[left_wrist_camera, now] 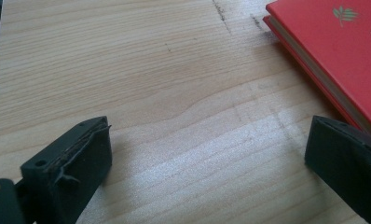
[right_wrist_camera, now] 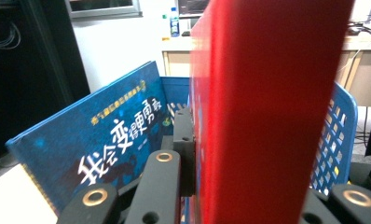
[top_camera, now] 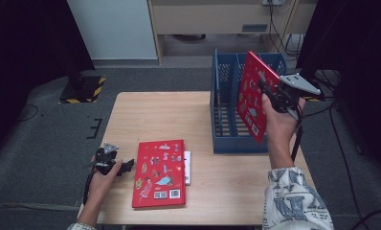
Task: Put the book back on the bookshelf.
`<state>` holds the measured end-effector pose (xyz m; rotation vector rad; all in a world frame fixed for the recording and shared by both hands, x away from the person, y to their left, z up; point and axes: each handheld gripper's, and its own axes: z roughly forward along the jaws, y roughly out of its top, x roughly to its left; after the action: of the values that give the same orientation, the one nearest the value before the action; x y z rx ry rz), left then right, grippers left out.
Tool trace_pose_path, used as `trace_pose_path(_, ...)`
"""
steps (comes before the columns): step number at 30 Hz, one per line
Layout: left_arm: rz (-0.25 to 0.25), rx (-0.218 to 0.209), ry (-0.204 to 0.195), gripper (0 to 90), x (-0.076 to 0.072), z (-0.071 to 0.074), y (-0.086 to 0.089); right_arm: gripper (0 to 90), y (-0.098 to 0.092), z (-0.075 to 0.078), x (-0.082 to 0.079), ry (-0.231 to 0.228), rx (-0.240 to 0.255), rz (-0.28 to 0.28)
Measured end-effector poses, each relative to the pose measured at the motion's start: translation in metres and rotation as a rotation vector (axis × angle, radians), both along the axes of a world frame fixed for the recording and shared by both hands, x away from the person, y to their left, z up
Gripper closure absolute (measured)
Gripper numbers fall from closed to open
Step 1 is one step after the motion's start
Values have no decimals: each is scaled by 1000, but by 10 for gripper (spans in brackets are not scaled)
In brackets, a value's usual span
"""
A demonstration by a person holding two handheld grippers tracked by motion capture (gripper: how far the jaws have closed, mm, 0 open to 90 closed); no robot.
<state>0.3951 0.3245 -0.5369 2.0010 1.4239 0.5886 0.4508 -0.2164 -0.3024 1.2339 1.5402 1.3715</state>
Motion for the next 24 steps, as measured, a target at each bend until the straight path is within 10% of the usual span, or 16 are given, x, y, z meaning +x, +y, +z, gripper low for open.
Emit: trace_pose_path(24, 3, 0, 0, 0, 0, 0, 0, 798, 9, -9, 54, -8, -27, -55)
